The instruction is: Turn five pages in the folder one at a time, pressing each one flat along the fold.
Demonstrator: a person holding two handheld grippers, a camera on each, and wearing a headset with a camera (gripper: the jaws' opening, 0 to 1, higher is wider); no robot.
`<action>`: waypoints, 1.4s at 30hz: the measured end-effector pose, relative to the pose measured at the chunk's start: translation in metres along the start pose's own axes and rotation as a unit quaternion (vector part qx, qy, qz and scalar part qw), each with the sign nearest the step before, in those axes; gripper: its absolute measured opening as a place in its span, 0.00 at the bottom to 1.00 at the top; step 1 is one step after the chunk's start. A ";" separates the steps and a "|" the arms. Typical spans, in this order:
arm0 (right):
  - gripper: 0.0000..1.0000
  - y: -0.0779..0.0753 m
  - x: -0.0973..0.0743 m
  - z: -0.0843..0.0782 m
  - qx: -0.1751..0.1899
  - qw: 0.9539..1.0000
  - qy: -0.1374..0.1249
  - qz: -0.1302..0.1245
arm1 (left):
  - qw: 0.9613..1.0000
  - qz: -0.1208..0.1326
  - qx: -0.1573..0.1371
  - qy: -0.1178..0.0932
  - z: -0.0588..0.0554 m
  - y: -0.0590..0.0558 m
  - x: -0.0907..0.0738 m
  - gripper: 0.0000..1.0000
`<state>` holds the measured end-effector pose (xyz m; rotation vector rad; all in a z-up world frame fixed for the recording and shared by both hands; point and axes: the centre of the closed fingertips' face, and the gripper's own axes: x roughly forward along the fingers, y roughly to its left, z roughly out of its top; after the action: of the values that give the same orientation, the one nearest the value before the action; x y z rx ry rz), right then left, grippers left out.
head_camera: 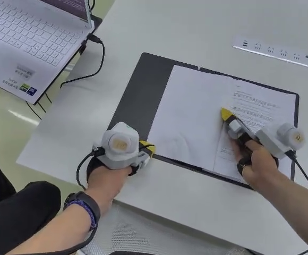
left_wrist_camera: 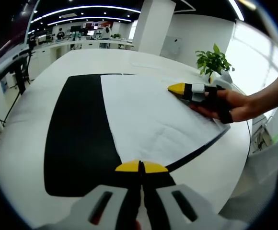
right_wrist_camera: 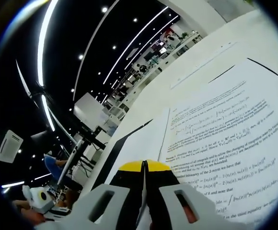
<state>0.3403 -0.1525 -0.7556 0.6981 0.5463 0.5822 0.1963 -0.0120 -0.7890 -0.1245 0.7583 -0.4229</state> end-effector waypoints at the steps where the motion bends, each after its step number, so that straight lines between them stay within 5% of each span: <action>1: 0.00 0.001 -0.002 -0.001 -0.002 1.000 0.000 -0.001 | 1.000 0.000 0.000 0.000 0.000 0.000 0.000 0.00; 42: 0.00 0.016 -0.069 -0.080 -0.051 0.994 0.089 0.031 | 1.000 -0.009 -0.002 -0.001 0.001 0.000 -0.001 0.00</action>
<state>0.2358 -0.1532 -0.7769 0.5714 0.6583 0.7296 0.1961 -0.0118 -0.7881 -0.1359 0.7569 -0.4371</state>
